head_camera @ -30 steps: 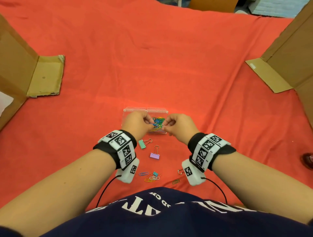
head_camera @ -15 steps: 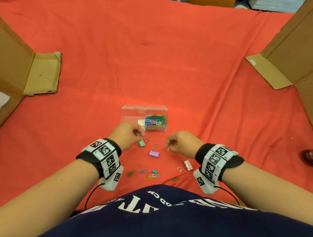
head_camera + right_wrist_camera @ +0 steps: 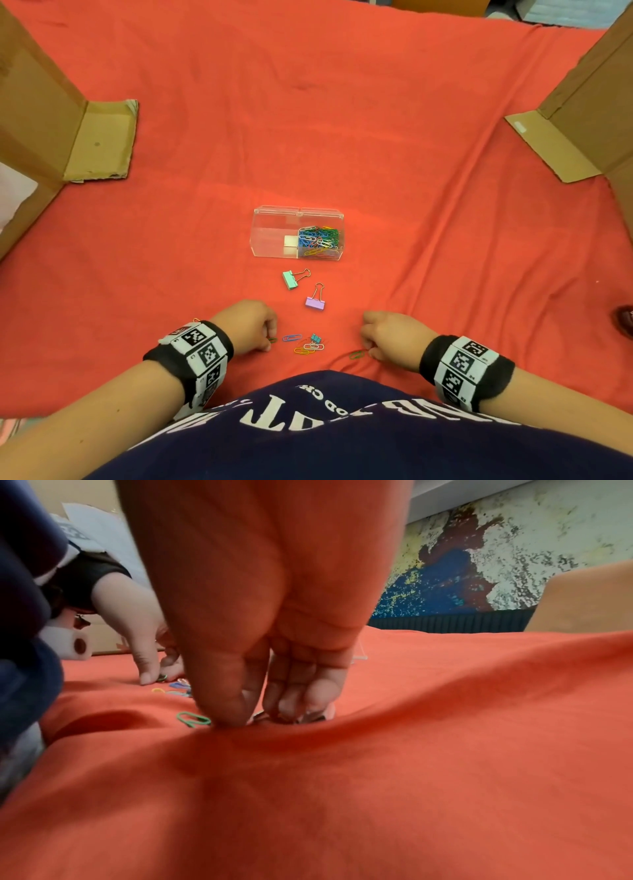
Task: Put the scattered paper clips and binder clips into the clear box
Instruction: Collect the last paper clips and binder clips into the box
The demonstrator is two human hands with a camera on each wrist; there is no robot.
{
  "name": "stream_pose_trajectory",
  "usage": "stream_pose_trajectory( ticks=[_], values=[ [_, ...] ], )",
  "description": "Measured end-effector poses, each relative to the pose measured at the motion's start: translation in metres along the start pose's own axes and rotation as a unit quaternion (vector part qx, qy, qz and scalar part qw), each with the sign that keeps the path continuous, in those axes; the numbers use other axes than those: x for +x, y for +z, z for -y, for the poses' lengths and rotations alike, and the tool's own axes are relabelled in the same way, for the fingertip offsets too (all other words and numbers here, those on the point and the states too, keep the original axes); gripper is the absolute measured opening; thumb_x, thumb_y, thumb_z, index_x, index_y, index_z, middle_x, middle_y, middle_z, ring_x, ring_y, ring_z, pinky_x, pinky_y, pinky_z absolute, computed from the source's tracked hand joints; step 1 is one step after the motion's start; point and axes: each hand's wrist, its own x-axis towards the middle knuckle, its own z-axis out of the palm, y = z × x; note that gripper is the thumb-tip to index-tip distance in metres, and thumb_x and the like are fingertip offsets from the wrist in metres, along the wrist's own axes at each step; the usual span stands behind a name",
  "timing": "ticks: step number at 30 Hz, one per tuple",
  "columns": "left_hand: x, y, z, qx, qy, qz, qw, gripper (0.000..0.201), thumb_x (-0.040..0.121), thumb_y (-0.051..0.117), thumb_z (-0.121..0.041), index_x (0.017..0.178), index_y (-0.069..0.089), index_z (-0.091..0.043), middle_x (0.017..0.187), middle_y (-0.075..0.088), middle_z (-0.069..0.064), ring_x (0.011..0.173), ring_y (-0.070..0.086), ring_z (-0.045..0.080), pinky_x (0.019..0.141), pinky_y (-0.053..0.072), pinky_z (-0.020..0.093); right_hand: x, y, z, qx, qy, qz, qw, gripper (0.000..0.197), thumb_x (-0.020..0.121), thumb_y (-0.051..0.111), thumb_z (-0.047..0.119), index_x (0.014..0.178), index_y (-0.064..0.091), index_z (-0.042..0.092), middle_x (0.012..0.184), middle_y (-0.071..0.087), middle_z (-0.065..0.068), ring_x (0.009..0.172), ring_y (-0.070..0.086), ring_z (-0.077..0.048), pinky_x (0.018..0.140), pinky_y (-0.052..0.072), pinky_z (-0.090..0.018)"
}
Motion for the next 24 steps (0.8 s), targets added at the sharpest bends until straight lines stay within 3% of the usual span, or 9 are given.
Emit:
stream_pose_trajectory(
  ticks=[3,6,10,13,16,19,21,24],
  values=[
    [-0.002,0.000,-0.001,-0.008,-0.003,0.009,1.000,0.010,0.070,0.070,-0.014,0.075,0.066,-0.021,0.062,0.057,-0.013,0.062,0.056,0.008,0.063,0.043,0.019,-0.002,0.002,0.001,-0.021,-0.006,-0.020,1.000,0.017,0.081,0.052,0.019,0.094,0.058,0.010,0.110,0.052,-0.009,0.097,0.055,-0.029,0.076,0.045,-0.037],
    [-0.003,-0.001,-0.003,-0.020,0.011,-0.001,1.000,0.016,0.069,0.067,-0.014,0.066,0.059,-0.027,0.061,0.057,-0.012,0.056,0.053,0.003,0.063,0.044,0.019,-0.003,0.004,0.002,-0.038,-0.017,-0.032,0.999,0.018,0.082,0.049,0.018,0.094,0.058,0.009,0.108,0.052,-0.010,0.097,0.054,-0.030,0.074,0.040,-0.036],
    [-0.001,0.000,-0.016,-0.072,0.035,-0.013,0.997,0.013,0.070,0.067,-0.013,0.076,0.062,-0.024,0.062,0.060,-0.011,0.054,0.055,0.000,0.060,0.043,0.014,-0.006,0.003,-0.002,-0.060,-0.013,-0.033,0.998,0.024,0.082,0.052,0.023,0.101,0.056,0.009,0.112,0.052,-0.011,0.103,0.053,-0.030,0.082,0.043,-0.040],
    [0.005,0.005,-0.021,-0.084,0.040,-0.019,0.995,0.019,0.073,0.070,-0.014,0.089,0.063,-0.019,0.061,0.057,-0.012,0.049,0.051,-0.004,0.055,0.038,0.010,-0.009,0.005,-0.004,-0.074,-0.021,-0.030,0.997,0.024,0.080,0.052,0.025,0.097,0.058,0.010,0.108,0.055,-0.010,0.103,0.053,-0.029,0.083,0.042,-0.041],
    [0.009,0.009,-0.021,-0.048,0.037,-0.018,0.998,0.023,0.073,0.072,-0.016,0.094,0.064,-0.016,0.065,0.050,-0.015,0.060,0.049,0.002,0.057,0.034,0.012,-0.009,0.007,-0.002,-0.046,-0.023,-0.044,0.998,0.017,0.077,0.051,0.024,0.085,0.060,0.013,0.098,0.059,-0.009,0.096,0.056,-0.030,0.080,0.041,-0.039],
    [0.011,0.012,-0.017,-0.013,0.048,-0.033,0.998,0.018,0.072,0.073,-0.019,0.088,0.067,-0.018,0.071,0.042,-0.016,0.075,0.050,0.009,0.062,0.037,0.017,-0.008,0.001,0.001,0.041,-0.019,-0.052,0.998,0.007,0.076,0.057,0.025,0.076,0.060,0.019,0.087,0.053,0.003,0.087,0.055,-0.020,0.076,0.036,-0.029],
    [0.011,0.012,-0.016,-0.008,0.047,-0.033,0.998,0.016,0.071,0.073,-0.020,0.087,0.067,-0.018,0.074,0.041,-0.016,0.078,0.050,0.010,0.070,0.041,0.022,-0.004,-0.004,0.005,0.091,-0.025,-0.047,0.994,0.008,0.075,0.063,0.026,0.076,0.062,0.019,0.086,0.049,0.007,0.082,0.052,-0.015,0.075,0.032,-0.024],
    [0.012,0.011,-0.017,0.000,0.051,-0.024,0.998,0.012,0.072,0.071,-0.020,0.083,0.066,-0.020,0.071,0.043,-0.016,0.072,0.050,0.009,0.068,0.041,0.021,0.004,-0.003,0.012,0.065,-0.031,-0.018,0.997,0.015,0.075,0.066,0.026,0.087,0.060,0.018,0.096,0.056,0.000,0.089,0.053,-0.019,0.079,0.037,-0.030]
  ],
)
